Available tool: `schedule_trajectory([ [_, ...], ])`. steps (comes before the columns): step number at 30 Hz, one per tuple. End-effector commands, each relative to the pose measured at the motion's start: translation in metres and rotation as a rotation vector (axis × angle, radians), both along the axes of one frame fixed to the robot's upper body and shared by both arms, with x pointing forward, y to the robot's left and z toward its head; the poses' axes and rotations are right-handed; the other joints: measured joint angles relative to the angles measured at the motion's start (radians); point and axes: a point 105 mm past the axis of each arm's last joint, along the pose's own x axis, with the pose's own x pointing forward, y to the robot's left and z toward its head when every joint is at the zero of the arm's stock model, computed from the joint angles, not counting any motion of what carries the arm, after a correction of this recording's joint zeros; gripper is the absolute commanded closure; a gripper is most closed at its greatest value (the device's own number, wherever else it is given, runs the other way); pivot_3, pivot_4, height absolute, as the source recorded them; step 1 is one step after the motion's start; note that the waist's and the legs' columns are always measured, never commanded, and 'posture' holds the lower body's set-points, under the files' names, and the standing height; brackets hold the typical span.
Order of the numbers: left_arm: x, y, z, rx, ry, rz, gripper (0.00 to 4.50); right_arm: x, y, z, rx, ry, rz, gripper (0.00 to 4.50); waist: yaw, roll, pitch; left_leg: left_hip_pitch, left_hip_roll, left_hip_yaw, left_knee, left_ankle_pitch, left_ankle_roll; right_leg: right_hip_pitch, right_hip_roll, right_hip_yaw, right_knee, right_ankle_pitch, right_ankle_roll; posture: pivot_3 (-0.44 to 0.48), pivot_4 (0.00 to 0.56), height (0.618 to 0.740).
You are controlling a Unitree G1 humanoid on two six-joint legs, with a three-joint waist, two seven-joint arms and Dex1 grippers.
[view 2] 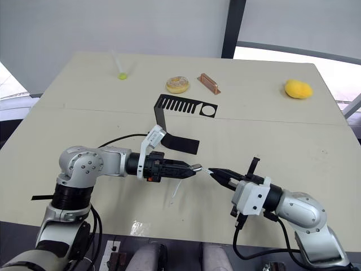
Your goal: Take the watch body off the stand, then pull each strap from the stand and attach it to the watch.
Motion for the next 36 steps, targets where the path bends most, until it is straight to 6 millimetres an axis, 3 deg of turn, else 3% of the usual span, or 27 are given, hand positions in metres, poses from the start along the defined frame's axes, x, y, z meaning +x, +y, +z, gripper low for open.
schedule_trajectory([
  [1, -0.0081, -0.0078, 0.0092, -0.02, -0.032, -0.051, 2.92, -0.0035, 0.0065, 0.0075, 0.014, -0.04, 0.027, 4.5, 0.0, 0.0, 0.0, 0.0, 0.0, 0.0, 0.0, 0.0, 0.0, 0.0, 0.0, 0.0, 0.0, 0.0, 0.0, 0.0, 0.15, 0.74],
  [36, -0.0086, -0.0096, 0.0107, -0.024, -0.024, -0.051, 2.92, -0.0038, 0.0055, 0.0007, -0.02, -0.039, 0.038, 4.5, 0.0, 0.0, 0.0, 0.0, 0.0, 0.0, 0.0, 0.0, 0.0, 0.0, 0.0, 0.0, 0.0, 0.0, 0.0, 0.0, 0.15, 0.74],
])
